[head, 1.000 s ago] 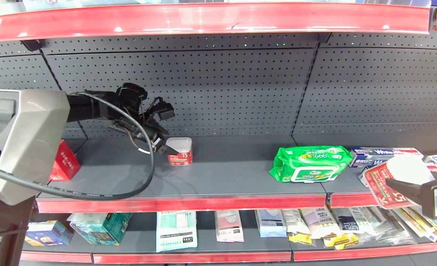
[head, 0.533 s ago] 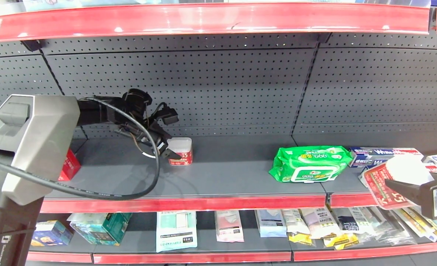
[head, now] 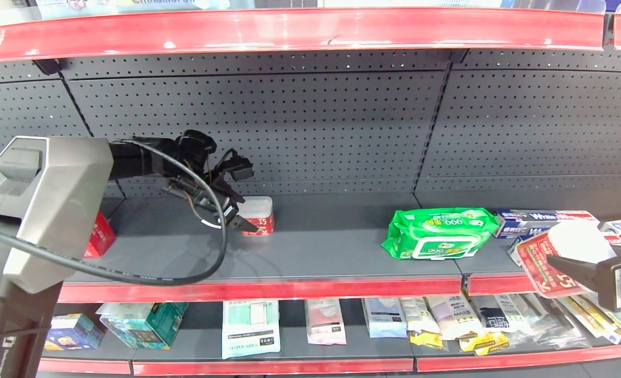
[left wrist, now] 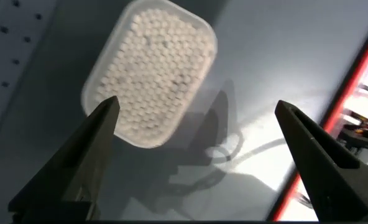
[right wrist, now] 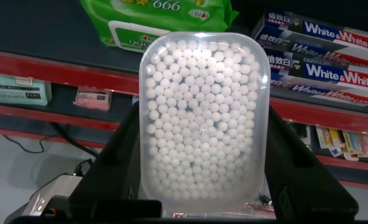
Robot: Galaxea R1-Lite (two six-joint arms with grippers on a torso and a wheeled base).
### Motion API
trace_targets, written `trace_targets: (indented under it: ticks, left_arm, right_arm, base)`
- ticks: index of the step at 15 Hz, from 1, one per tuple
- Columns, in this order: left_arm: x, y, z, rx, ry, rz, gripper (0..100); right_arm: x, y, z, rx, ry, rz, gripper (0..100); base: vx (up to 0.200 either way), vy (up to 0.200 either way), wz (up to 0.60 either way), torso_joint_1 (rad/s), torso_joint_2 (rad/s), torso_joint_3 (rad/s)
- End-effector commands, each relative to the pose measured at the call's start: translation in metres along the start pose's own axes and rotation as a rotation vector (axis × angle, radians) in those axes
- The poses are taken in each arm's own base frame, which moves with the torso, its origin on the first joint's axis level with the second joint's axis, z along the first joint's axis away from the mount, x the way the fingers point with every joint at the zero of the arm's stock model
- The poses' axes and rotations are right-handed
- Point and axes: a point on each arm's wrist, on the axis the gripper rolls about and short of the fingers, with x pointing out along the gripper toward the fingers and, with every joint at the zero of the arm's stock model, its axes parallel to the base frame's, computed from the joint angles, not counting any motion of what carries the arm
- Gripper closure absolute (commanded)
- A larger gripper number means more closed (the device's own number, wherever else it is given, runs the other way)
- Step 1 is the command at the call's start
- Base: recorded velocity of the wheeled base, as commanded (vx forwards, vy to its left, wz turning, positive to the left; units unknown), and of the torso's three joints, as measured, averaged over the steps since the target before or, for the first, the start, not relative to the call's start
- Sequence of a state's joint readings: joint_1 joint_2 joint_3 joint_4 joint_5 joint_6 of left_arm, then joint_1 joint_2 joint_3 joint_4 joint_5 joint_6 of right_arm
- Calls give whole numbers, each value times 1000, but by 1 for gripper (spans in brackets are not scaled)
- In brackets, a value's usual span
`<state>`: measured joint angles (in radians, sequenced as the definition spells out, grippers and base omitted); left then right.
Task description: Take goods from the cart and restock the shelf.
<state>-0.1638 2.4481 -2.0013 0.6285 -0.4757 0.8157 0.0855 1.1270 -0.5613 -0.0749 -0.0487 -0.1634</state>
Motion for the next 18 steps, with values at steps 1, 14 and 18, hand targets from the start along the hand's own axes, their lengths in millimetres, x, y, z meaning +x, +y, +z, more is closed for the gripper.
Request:
trace_targets:
  ticks: [1, 14, 18]
  left_arm:
    - [10, -2, -9, -31, 41, -37, 0]
    - [23, 10, -5, 50, -20, 58, 0]
    - [21, 9, -3, 42, -22, 66, 0]
  right_arm:
    - [0, 0, 0, -1, 0, 0, 100]
    - [-1, 0, 0, 1, -5, 3, 100]
    - [2, 0, 1, 0, 4, 6, 100]
  base:
    - [0, 0, 0, 0, 0, 0]
    - [0, 0, 0, 0, 0, 0]
    - [0, 0, 0, 0, 0, 0]
